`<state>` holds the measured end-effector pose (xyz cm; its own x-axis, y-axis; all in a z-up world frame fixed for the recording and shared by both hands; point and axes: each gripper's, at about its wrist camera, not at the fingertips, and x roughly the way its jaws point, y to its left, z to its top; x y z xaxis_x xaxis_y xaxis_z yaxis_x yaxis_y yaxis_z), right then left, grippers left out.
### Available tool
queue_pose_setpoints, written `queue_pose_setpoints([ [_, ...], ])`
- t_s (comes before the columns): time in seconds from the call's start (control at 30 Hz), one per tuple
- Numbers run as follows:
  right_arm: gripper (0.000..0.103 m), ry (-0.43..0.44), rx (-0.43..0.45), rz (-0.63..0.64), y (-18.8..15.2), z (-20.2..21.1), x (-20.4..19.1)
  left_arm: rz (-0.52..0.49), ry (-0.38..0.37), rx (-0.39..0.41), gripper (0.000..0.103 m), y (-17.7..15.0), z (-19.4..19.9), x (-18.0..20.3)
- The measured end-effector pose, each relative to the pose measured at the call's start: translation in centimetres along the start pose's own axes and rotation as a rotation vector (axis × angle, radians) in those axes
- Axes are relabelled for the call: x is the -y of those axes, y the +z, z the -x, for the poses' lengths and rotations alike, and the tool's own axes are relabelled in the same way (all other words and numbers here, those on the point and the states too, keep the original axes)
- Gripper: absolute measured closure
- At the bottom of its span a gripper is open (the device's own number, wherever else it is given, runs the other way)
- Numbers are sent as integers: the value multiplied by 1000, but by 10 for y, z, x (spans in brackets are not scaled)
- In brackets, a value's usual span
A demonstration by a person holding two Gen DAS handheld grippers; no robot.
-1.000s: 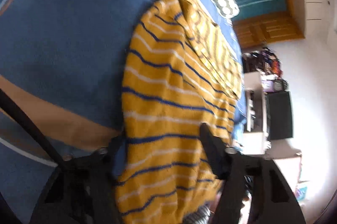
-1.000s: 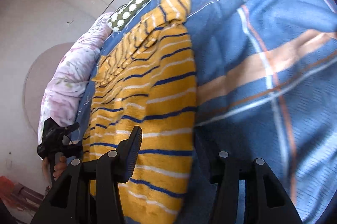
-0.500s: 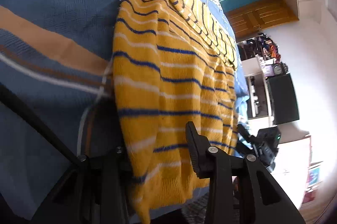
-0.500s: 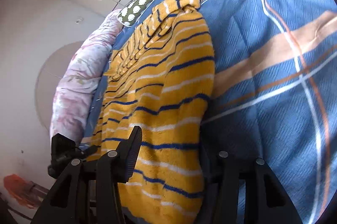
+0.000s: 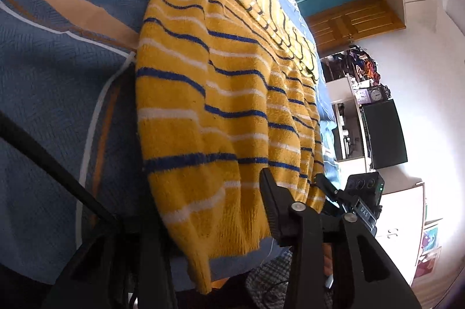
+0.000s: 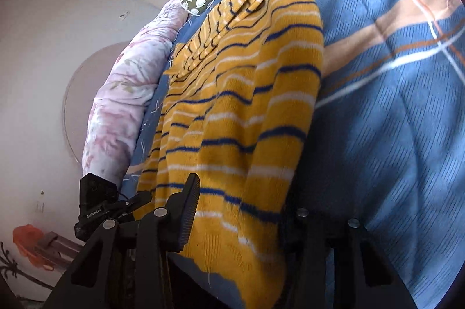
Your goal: Fold small clothes
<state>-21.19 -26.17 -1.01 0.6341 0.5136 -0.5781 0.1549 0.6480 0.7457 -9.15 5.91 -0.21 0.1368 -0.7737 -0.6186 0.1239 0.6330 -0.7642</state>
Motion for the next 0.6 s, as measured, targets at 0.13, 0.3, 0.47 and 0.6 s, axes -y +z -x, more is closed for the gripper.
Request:
queue_pose_setpoints([
  [0.13,58,-3,-8,12,-12,-3,-5,13,19,23,61,-5,-2,4],
  [0.3,88,-53,15,-32,-18,-4,1,24,101,12,92,-9,-6,6],
  [0.47,92,-75,20,-31,-14,4,-6,56,160,43,97,2,19,5],
  [0.6,93,-35,59,63,-7,32,-45,-32,143,167,98,2,69,38],
])
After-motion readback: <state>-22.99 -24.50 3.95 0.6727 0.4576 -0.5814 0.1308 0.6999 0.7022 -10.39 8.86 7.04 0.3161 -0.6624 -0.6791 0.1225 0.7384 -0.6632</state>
